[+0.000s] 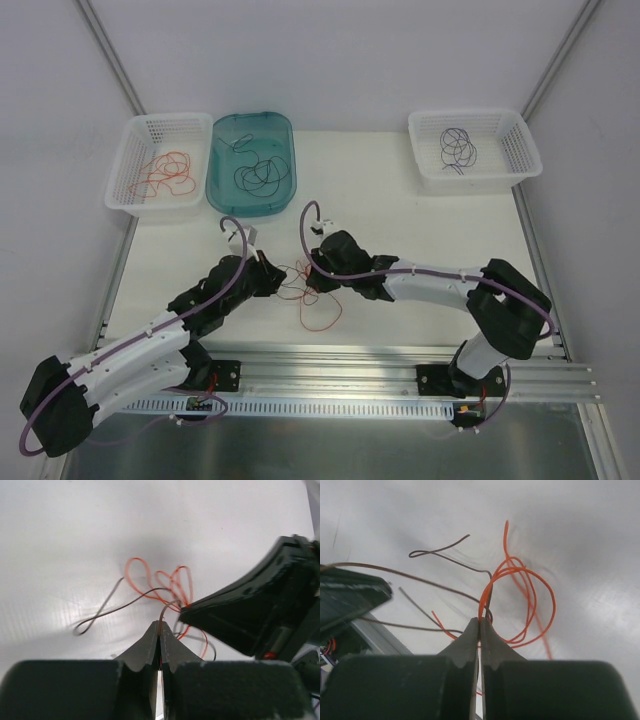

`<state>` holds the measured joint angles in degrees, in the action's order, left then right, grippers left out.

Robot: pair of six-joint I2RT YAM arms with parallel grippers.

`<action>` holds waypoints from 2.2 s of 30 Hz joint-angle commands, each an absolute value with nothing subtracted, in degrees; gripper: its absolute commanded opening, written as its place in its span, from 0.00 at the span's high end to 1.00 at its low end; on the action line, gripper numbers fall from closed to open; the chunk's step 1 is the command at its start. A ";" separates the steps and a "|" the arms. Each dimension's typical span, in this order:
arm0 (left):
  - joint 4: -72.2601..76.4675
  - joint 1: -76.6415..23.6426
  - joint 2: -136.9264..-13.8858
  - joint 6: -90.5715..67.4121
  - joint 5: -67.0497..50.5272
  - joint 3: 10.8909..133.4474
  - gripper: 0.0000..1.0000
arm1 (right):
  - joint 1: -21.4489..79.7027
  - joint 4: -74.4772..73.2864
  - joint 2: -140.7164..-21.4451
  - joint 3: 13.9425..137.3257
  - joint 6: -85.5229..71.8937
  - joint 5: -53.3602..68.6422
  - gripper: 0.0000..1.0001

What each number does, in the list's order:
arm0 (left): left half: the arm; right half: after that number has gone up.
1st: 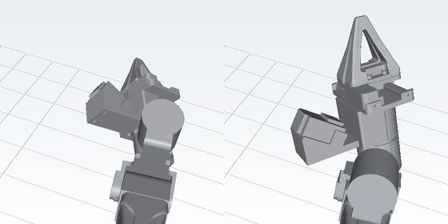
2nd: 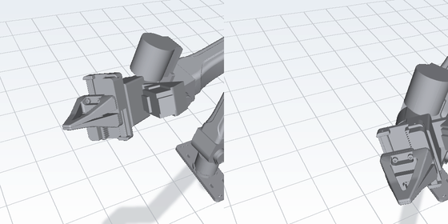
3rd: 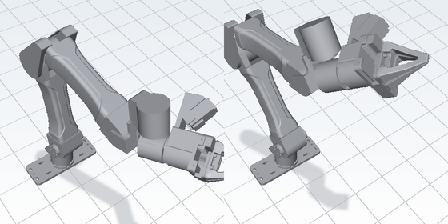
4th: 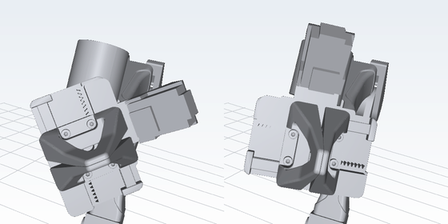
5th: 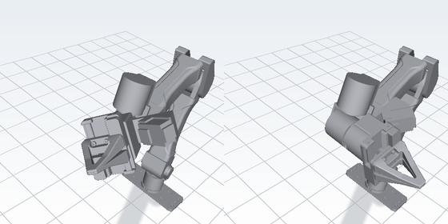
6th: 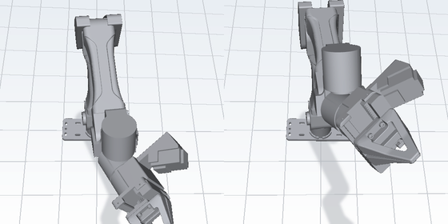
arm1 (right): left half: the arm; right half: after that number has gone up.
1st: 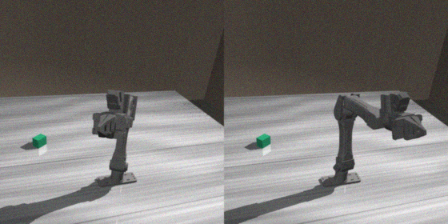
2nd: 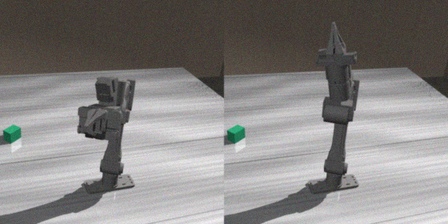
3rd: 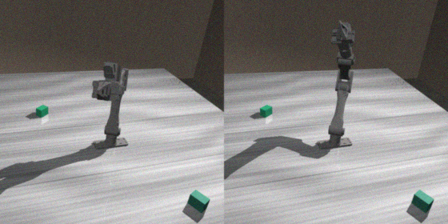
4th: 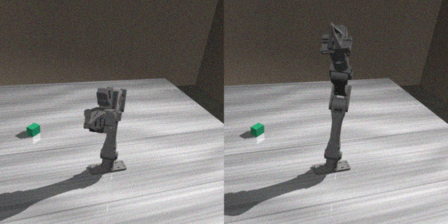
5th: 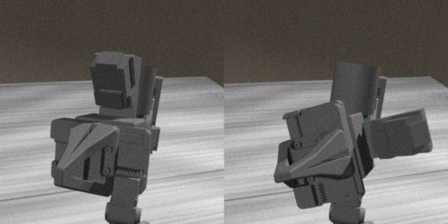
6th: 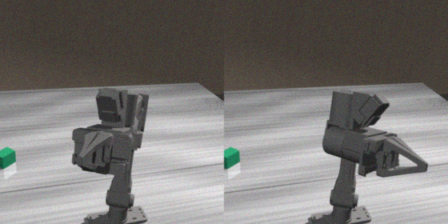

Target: Untangle the cables

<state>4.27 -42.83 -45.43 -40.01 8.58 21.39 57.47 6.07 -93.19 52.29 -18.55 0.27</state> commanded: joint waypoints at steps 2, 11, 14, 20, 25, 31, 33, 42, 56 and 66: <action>-2.97 -43.24 -41.14 -39.02 18.62 21.71 1.00 | 53.27 1.16 -82.47 47.73 -15.65 -7.98 0.99; -18.17 -41.93 -32.70 -39.81 32.78 22.06 1.00 | 36.58 -12.45 -59.61 39.03 -10.73 -13.44 0.99; -19.77 -40.78 -30.50 -39.29 33.57 22.15 1.00 | 32.09 -17.55 -51.43 39.81 -8.09 -14.76 0.99; -21.71 -37.97 -29.62 -38.06 33.75 23.03 1.00 | 26.99 -25.91 -40.88 44.11 -4.66 -17.04 0.99; -23.38 -36.91 -29.53 -39.64 33.49 23.12 1.00 | 24.09 -29.00 -35.87 47.72 -4.83 -18.64 0.99; -26.09 -36.21 -29.45 -40.42 35.41 23.99 1.00 | 23.56 -32.69 -35.33 51.06 -5.44 -22.31 0.99; -28.55 -36.04 -28.92 -42.61 36.56 24.78 1.00 | 22.77 -36.02 -34.90 52.03 -7.11 -28.20 0.99; -35.33 -35.86 -21.10 -41.23 41.48 30.32 1.00 | 20.30 -38.85 -33.57 55.28 -7.03 -27.69 0.99; -36.83 -35.95 -28.47 -28.57 17.95 48.25 1.00 | 23.80 -27.43 -56.24 47.29 -6.94 4.30 0.54; -33.66 -35.95 -35.24 -27.86 8.62 53.96 1.00 | 44.01 -13.28 -65.20 48.78 -3.17 7.55 0.39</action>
<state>-36.23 -36.62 -34.83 -29.87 12.93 49.89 40.49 -22.00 -63.11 46.52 -4.84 2.96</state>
